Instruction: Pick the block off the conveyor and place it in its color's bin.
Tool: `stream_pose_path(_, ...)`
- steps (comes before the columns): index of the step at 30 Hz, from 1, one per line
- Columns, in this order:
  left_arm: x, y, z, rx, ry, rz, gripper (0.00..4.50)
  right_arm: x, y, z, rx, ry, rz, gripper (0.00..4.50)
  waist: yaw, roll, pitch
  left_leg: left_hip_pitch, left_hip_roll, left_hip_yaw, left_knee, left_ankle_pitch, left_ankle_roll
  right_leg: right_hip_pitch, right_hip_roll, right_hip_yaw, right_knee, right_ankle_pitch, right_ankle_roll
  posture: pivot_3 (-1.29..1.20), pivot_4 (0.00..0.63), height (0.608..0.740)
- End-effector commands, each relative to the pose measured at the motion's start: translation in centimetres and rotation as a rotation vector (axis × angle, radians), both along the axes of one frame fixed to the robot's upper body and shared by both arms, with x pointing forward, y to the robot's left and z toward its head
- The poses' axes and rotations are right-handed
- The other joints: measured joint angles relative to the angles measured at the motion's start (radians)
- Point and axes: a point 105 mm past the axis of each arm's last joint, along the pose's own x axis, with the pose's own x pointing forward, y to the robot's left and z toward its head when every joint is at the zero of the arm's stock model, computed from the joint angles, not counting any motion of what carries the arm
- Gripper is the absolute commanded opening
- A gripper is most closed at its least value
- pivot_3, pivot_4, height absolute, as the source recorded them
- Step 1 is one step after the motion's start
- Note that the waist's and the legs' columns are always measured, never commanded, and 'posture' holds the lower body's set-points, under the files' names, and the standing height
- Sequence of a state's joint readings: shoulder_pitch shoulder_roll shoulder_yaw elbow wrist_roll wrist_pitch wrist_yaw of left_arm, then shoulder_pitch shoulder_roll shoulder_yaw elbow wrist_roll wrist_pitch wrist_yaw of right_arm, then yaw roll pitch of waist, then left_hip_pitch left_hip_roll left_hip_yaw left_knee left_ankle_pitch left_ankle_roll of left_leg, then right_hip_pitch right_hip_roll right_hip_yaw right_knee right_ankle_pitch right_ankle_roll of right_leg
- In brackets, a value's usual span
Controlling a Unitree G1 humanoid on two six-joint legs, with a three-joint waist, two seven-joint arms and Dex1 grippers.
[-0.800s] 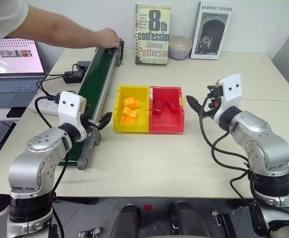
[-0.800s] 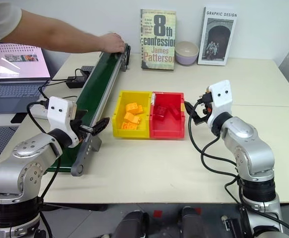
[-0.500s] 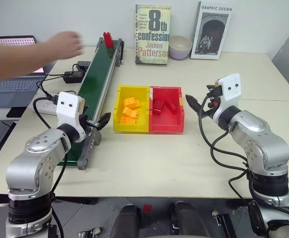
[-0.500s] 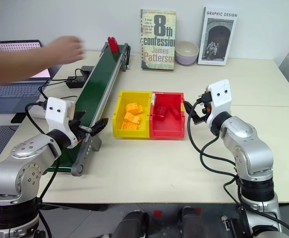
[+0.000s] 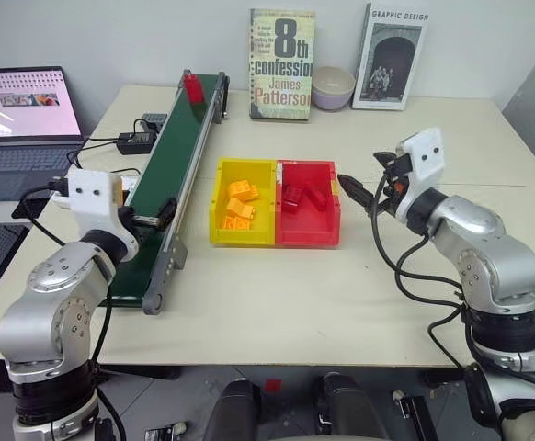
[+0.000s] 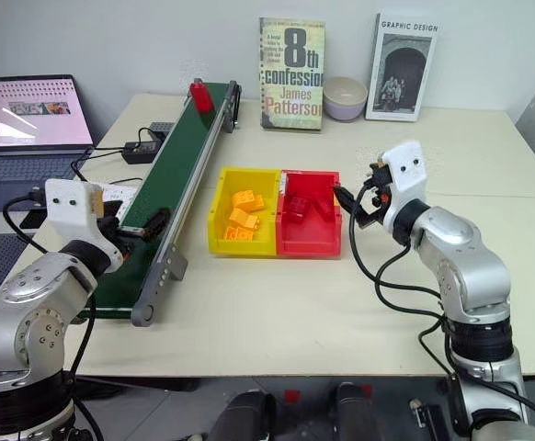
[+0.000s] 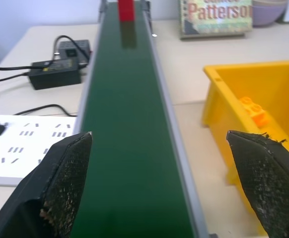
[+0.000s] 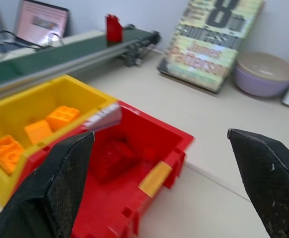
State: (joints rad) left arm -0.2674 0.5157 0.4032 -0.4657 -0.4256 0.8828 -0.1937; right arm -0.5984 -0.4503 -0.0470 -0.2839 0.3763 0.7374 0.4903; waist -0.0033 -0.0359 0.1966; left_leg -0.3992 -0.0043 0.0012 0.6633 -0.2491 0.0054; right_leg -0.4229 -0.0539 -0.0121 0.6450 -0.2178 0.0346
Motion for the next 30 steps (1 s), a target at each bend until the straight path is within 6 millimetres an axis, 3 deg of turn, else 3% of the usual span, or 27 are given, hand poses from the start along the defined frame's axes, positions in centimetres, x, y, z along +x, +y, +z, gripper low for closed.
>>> stream_pose_path(1,-0.3,0.8,1.9,0.008,-0.104,0.062,4.50,-0.9,1.6,2.2,0.018,-0.072,0.165,4.50,0.000,0.000,0.000,0.000,0.000,0.000,0.000,0.000,0.000,0.000,0.000,0.000,0.000,0.000,0.000,0.00,0.150,0.740)
stream_pose_path(7,-0.1,1.1,1.2,-0.011,-0.122,0.105,4.50,-3.5,4.4,3.0,0.027,-0.083,0.462,4.50,0.000,0.000,0.000,0.000,0.000,0.000,0.000,0.000,0.000,0.000,0.000,0.000,0.000,0.000,0.000,0.00,0.150,0.740)
stream_pose_path(13,0.0,0.9,1.0,-0.032,-0.133,0.109,4.50,-4.8,5.5,2.8,0.041,-0.070,0.563,4.50,0.001,0.000,0.000,0.000,0.000,-0.001,0.000,0.000,0.000,0.000,-0.001,0.000,0.000,0.000,0.000,0.00,0.150,0.740)
stream_pose_path(30,1.0,0.6,0.1,-0.035,-0.107,0.095,4.50,-5.3,5.8,3.0,0.042,-0.083,0.569,4.50,0.001,0.000,0.000,0.000,0.000,-0.001,0.000,0.000,0.000,0.000,-0.001,0.000,0.000,0.000,0.000,0.00,0.150,0.740)
